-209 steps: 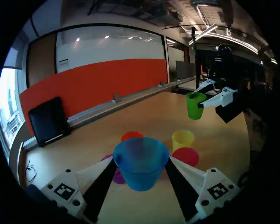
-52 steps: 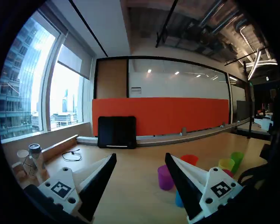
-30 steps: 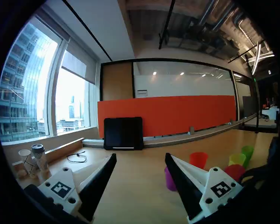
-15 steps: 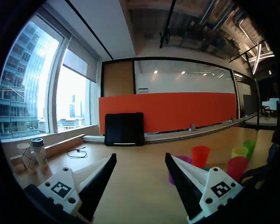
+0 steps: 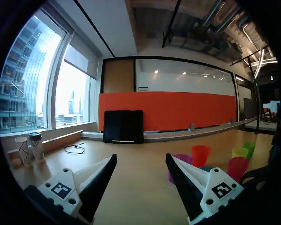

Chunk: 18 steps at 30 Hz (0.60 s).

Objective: Pour water

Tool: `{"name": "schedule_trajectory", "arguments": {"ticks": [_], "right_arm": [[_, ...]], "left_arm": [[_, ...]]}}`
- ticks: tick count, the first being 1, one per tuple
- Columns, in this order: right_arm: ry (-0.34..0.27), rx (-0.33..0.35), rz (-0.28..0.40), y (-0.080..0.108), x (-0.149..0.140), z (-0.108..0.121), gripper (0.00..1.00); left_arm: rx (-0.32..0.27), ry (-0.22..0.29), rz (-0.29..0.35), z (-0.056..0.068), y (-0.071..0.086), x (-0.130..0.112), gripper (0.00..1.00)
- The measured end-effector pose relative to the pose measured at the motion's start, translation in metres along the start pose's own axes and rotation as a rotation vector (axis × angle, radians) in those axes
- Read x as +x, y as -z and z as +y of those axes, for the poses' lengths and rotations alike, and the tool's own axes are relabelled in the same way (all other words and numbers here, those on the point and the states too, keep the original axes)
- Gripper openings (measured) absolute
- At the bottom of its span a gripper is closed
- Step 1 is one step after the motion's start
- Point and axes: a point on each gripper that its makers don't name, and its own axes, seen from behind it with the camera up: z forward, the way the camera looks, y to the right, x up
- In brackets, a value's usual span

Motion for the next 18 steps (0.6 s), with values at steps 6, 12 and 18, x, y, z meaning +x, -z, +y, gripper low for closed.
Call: {"name": "schedule_trajectory", "arguments": {"ticks": [6, 12, 18], "right_arm": [[-0.004, -0.006, -0.001, -0.0003, -0.0008, 0.0023, 0.99], [-0.005, -0.005, -0.002, 0.0006, -0.0017, 0.0019, 0.99], [-0.005, -0.004, -0.001, 0.0017, -0.0017, 0.0014, 0.99]], "left_arm": [[0.006, 0.004, -0.014, -0.0042, -0.0003, -0.0046, 0.96], [0.002, 0.003, -0.032, -0.0034, -0.0026, -0.0083, 0.97], [0.002, 0.003, -0.032, -0.0027, -0.0024, -0.0074, 0.97]]}}
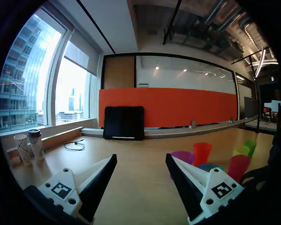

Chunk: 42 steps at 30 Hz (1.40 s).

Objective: Pour water

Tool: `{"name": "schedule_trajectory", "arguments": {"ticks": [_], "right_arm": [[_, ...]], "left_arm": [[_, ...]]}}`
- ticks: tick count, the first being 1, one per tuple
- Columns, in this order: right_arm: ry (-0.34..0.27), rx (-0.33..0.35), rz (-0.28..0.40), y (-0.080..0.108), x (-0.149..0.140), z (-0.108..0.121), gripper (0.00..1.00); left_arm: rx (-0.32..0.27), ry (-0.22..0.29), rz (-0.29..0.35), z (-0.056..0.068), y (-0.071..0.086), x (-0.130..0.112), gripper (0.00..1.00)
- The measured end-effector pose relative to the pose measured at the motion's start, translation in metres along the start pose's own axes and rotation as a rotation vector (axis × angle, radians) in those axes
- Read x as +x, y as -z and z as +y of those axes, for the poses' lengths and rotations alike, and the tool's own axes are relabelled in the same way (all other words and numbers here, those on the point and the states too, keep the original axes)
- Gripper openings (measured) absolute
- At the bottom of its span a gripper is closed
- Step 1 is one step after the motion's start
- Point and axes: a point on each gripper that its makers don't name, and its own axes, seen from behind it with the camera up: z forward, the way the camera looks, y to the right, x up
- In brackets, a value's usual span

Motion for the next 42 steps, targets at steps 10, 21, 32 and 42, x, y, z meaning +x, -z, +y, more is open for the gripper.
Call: {"name": "schedule_trajectory", "arguments": {"ticks": [10, 21, 32, 42], "right_arm": [[0.001, 0.002, 0.014, 0.004, 0.002, 0.002, 0.99], [0.001, 0.011, 0.031, 0.0, -0.006, 0.007, 0.99], [0.026, 0.034, 0.046, -0.013, -0.016, 0.003, 0.99], [0.013, 0.038, 0.025, -0.02, -0.046, -0.004, 0.99]], "left_arm": [[-0.001, -0.002, -0.002, 0.0, 0.0, 0.0, 0.97], [-0.001, -0.003, -0.002, 0.0, 0.0, 0.0, 0.97], [0.0, -0.003, -0.002, 0.0, 0.0, 0.001, 0.97], [-0.001, -0.003, -0.003, -0.001, 0.001, 0.0, 0.97]]}}
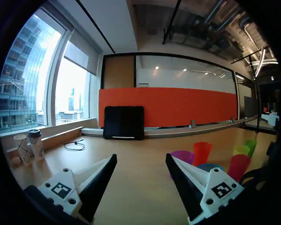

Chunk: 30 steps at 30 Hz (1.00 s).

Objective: Pour water

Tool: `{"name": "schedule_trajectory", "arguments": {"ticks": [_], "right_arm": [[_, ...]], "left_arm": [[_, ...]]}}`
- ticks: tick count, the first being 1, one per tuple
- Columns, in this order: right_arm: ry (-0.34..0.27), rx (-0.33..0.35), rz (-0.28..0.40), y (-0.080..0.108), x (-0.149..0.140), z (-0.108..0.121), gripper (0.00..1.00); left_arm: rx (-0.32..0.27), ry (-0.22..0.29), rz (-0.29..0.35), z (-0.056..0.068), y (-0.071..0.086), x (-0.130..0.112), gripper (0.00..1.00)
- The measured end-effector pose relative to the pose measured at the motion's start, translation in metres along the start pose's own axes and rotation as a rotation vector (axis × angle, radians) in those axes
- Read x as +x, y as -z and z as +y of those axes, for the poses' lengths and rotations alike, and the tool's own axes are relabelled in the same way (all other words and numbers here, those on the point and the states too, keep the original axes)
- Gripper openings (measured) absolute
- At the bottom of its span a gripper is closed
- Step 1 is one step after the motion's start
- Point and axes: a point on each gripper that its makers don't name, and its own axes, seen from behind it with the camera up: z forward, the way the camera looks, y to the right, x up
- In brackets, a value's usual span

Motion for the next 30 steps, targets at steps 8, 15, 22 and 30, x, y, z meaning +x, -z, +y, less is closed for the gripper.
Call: {"name": "schedule_trajectory", "arguments": {"ticks": [8, 15, 22, 30], "right_arm": [[-0.008, -0.004, -0.026, -0.003, -0.019, 0.002, 0.99], [-0.003, 0.004, -0.039, -0.003, -0.029, 0.001, 0.99], [0.0, 0.003, -0.066, -0.004, -0.04, 0.001, 0.99], [0.002, 0.002, -0.082, -0.005, -0.045, 0.0, 0.99]], "left_arm": [[0.0, 0.0, 0.0, -0.001, 0.0, 0.0, 0.97], [0.0, 0.0, 0.0, -0.001, 0.0, 0.001, 0.97], [0.0, 0.0, 0.0, 0.0, 0.0, 0.001, 0.97], [0.0, 0.0, 0.0, -0.001, 0.0, 0.0, 0.96]]}}
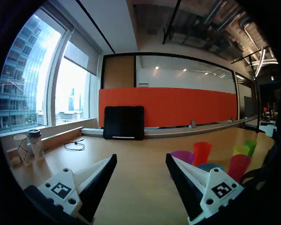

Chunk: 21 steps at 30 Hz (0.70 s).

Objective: Pour water

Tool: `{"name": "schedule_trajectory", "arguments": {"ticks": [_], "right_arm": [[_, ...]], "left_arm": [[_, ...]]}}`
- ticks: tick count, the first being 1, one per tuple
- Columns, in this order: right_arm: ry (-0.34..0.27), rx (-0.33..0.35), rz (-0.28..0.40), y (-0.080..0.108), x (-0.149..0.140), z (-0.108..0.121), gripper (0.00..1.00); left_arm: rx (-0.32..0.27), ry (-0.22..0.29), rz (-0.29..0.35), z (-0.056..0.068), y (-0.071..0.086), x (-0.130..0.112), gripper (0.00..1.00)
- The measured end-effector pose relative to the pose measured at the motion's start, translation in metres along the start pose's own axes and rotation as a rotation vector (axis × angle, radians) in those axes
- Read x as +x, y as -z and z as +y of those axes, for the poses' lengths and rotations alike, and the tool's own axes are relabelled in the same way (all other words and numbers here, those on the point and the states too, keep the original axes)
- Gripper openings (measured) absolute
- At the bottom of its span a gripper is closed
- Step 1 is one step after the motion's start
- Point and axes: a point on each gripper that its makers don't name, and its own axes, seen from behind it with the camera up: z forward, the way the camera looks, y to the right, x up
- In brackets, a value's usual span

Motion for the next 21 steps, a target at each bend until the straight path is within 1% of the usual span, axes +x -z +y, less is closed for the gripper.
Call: {"name": "schedule_trajectory", "arguments": {"ticks": [21], "right_arm": [[0.0, -0.002, -0.001, 0.004, 0.0004, -0.0005, 0.99]], "left_arm": [[0.0, 0.0, 0.0, 0.0, -0.0001, -0.0004, 0.97]]}}
